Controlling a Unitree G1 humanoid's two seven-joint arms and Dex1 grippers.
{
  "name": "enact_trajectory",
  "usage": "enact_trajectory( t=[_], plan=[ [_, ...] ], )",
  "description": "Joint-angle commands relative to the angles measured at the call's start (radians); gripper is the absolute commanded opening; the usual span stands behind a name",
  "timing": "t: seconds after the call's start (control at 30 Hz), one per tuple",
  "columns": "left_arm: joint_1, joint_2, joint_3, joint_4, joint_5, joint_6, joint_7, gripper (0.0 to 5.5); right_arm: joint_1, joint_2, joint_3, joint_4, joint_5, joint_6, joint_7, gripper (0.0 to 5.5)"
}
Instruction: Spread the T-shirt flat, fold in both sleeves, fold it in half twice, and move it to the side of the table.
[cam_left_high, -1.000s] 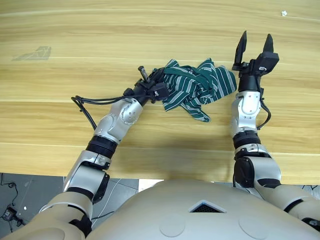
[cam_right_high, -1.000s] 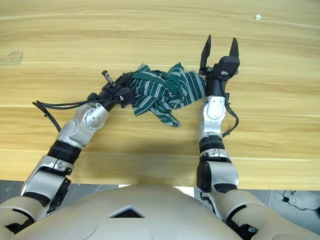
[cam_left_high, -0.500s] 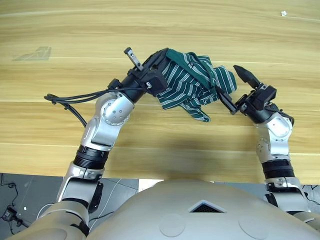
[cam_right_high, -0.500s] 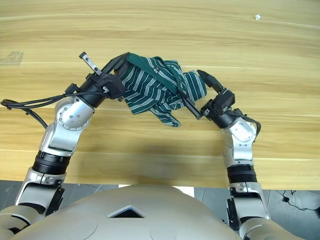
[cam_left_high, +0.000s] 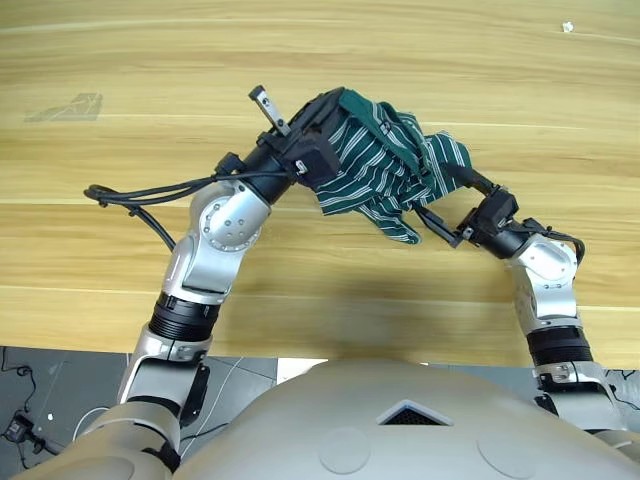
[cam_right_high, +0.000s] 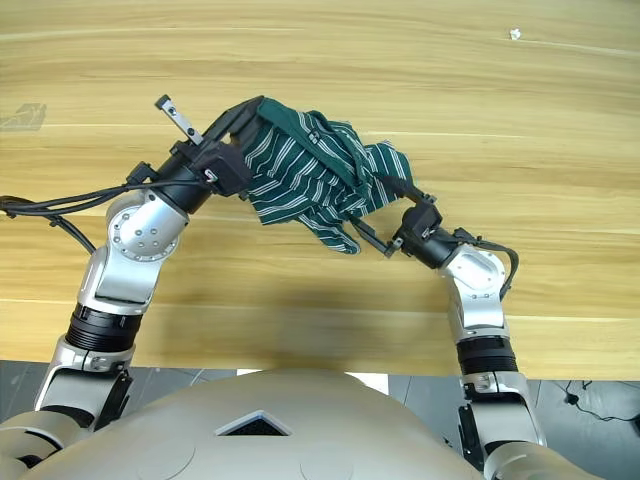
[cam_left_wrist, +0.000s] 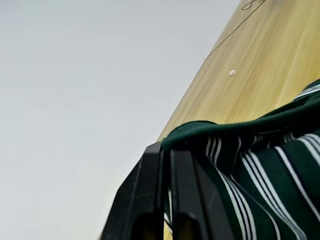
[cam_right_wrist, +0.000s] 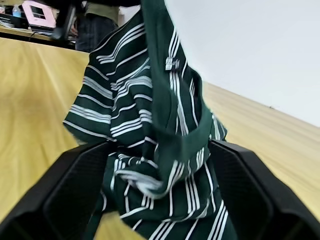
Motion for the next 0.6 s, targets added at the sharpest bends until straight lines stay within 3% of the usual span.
enact_trajectory(
  t=[0.03,0.6],
  plan=[
    [0.010,0.001,-0.016,-0.026,0.016,0.006,-0.017,0.00,-0.013,0.005,-0.006,0.010,-0.031,0.043,-0.042,3.11],
    [0.009,0.011,-0.009,-0.020,0.034,-0.003,-0.006,0.00,-0.005,-0.018,-0.010,-0.031,-0.089,0.097,-0.110,0.03]
  ],
)
